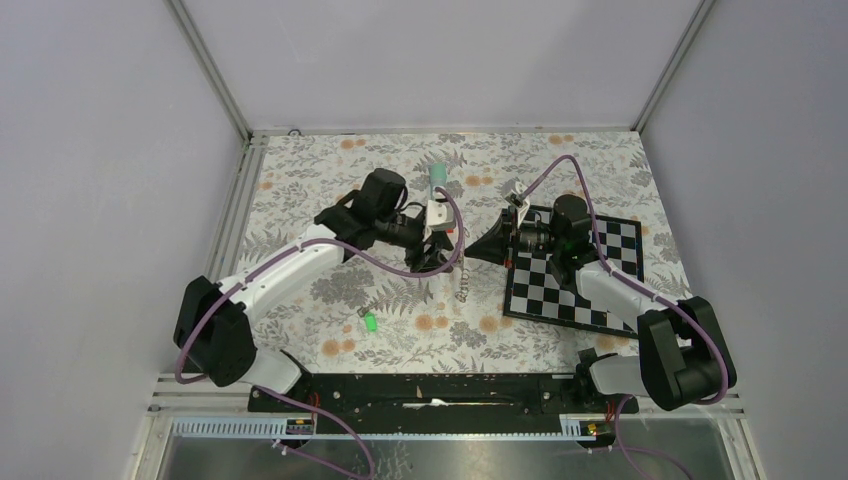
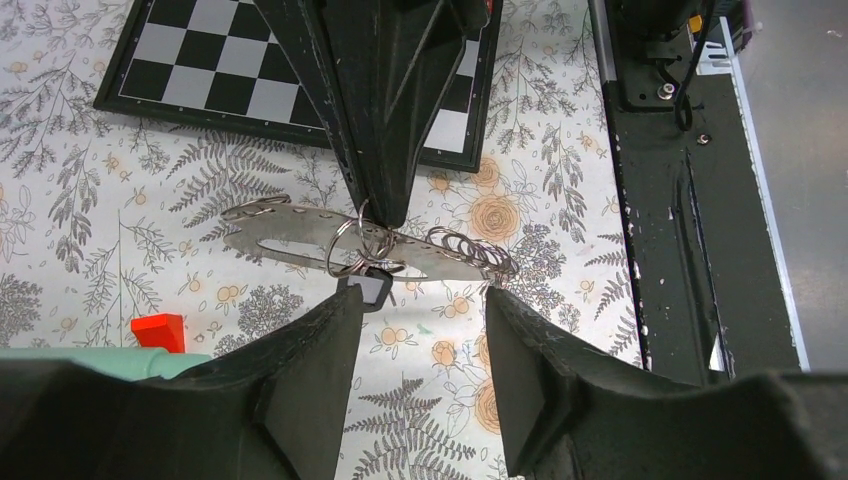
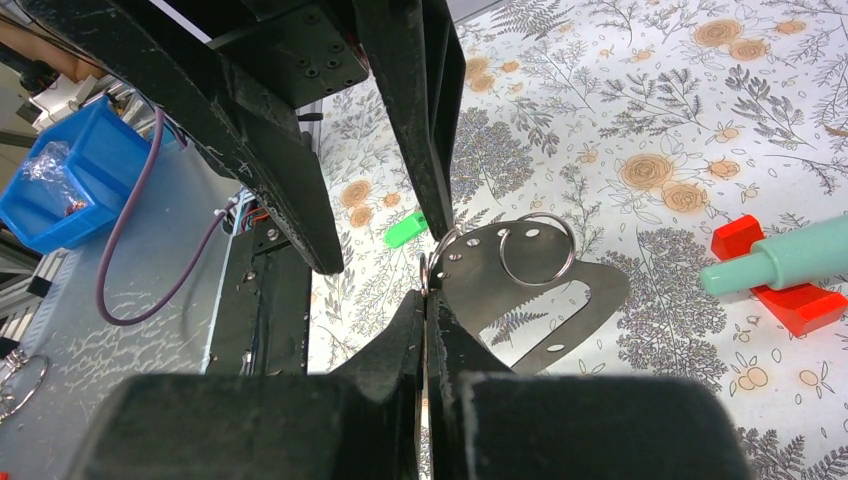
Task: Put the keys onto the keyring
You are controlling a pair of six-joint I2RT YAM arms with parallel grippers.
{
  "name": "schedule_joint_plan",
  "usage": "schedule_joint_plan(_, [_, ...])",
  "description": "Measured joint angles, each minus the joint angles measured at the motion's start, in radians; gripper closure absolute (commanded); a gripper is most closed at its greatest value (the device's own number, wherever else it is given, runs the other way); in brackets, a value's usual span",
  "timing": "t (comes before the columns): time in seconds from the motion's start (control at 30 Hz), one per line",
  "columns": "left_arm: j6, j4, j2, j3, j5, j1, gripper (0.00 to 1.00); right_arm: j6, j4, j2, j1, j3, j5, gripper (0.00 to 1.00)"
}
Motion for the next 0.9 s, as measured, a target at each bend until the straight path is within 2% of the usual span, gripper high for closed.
schedule_joint_plan(0.63, [-0.017,-0.003,0.073,0.055,0.047,0.0,0.47,0.006,0.014,0.0,0.0,-0.001,0.0,1.0])
schedule_joint_plan(0.73, [-0.021,-0.003,0.079,0.06,0.05,0.0,0.51,0.006,0.014,0.0,0.0,-0.001,0.0,1.0])
schedule_joint_plan(0.9, [-0.029,-0.003,0.082,0.061,0.065,0.0,0.64,0.006,0.014,0.0,0.0,-0.003,0.001,1.0])
